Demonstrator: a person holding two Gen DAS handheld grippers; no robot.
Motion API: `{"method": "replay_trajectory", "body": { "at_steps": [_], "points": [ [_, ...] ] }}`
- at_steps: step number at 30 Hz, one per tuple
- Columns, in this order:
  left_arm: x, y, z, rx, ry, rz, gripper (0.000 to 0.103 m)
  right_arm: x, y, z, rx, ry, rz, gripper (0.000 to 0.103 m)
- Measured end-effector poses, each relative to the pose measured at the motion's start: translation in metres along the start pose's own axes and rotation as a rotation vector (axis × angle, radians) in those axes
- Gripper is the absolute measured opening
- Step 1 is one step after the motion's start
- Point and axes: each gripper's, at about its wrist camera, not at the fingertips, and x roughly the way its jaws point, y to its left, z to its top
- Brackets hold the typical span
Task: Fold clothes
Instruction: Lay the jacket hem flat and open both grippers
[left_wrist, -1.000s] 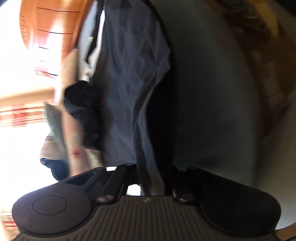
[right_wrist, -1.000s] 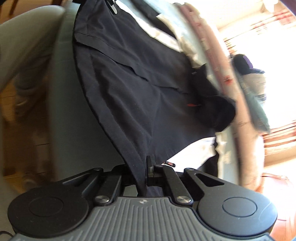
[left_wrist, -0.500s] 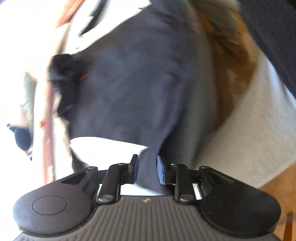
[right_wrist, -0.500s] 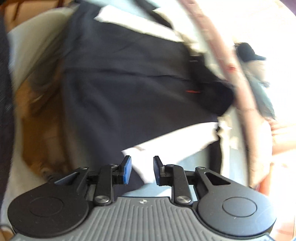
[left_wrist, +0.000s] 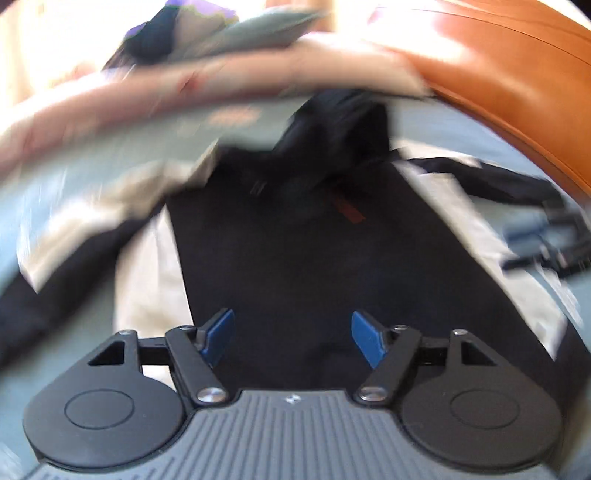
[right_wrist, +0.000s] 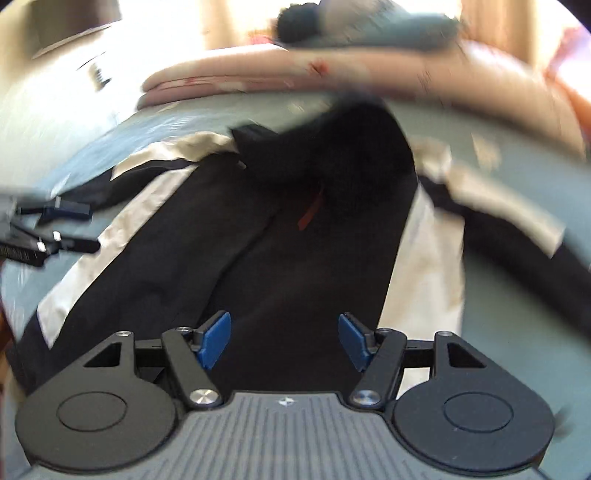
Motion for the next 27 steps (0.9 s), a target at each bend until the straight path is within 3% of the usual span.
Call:
{"method": "replay_trajectory", "body": {
  "at_steps": [4,6,10,12,16,19,22,27],
  "points": [
    [0.035,0.032,-0.037,-0.178,0.016,0.002,0.071,0.015,-0.039,-0.048,0.206,-0.023,-0.014,0.069],
    [0.035,0.043,-0.051,-0.19,-0.047,0.012,0.072,0.002,-0.053,-0.065,0.257,-0.071,-0.042,0.068],
    [0.028,0.062,-0.06,-0.243,-0.047,0.187,0.071,-0.023,-0.058,-0.082,0.329,-0.148,-0.159,0.069],
    [0.019,0.067,-0.056,-0.31,-0.055,0.197,0.071,-0.034,-0.051,-0.084,0.348,-0.182,-0.21,0.07],
    [-0.009,0.043,-0.048,-0.315,-0.177,0.12,0.078,-0.027,-0.009,-0.071,0.185,-0.202,-0.245,0.079],
    [-0.002,0.017,-0.047,-0.257,-0.202,0.12,0.078,-0.013,0.01,-0.073,0.093,-0.157,-0.291,0.08],
    [0.004,0.005,-0.058,-0.227,-0.17,0.173,0.078,0.0,0.002,-0.086,0.111,-0.098,-0.304,0.083],
    [-0.008,0.012,-0.094,-0.308,-0.065,0.22,0.08,-0.002,-0.014,-0.099,0.15,-0.126,-0.237,0.094]
  ]
}}
